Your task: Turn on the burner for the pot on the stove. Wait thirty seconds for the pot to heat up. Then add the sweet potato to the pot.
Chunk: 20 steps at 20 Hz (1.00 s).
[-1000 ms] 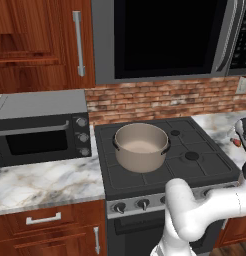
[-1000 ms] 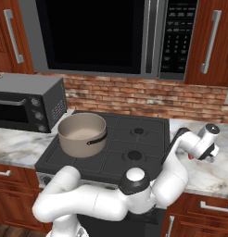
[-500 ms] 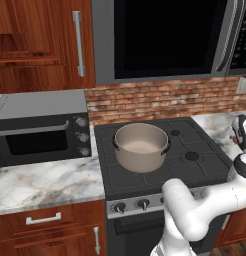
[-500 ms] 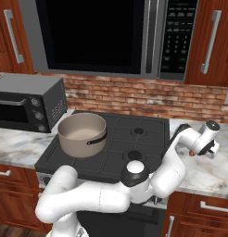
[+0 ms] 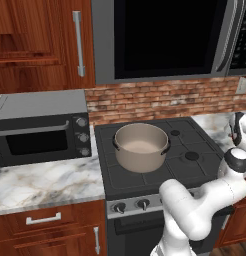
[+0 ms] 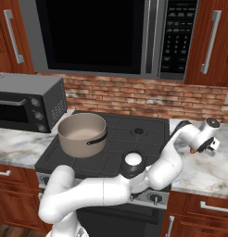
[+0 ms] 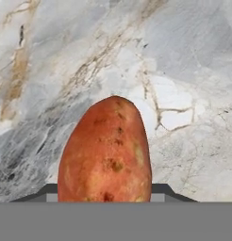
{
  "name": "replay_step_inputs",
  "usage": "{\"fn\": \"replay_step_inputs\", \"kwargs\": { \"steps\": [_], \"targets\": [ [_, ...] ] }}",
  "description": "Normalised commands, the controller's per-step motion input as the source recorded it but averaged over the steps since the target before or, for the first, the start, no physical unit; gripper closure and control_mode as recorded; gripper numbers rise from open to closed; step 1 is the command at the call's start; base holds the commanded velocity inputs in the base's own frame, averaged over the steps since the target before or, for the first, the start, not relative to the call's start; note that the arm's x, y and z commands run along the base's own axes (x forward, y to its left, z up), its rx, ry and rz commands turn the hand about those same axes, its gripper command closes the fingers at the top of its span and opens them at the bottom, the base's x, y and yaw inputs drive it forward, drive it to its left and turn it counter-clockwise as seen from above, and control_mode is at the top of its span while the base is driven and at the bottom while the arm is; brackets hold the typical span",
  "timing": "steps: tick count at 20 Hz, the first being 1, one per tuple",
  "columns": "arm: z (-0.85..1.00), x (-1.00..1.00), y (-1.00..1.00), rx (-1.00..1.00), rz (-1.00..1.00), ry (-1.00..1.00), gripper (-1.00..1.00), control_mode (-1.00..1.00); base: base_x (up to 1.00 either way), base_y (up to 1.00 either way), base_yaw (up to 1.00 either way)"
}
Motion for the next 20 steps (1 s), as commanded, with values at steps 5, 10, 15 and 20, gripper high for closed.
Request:
{"fn": "replay_step_inputs", "kwargs": {
  "steps": [5, 10, 15, 20],
  "targets": [
    [0.01, -0.37, -0.02, 0.00, -0.02, -0.19, 1.00, -1.00, 0.00, 0.00, 0.00],
    [0.21, -0.48, 0.00, 0.00, -0.02, -0.22, 1.00, -1.00, 0.00, 0.00, 0.00],
    [0.27, -0.51, 0.21, -0.01, 0.00, -0.15, 1.00, -1.00, 0.00, 0.00, 0.00],
    [-0.06, -0.34, 1.00, -0.24, 0.00, -0.18, 1.00, -1.00, 0.00, 0.00, 0.00]
  ]
}}
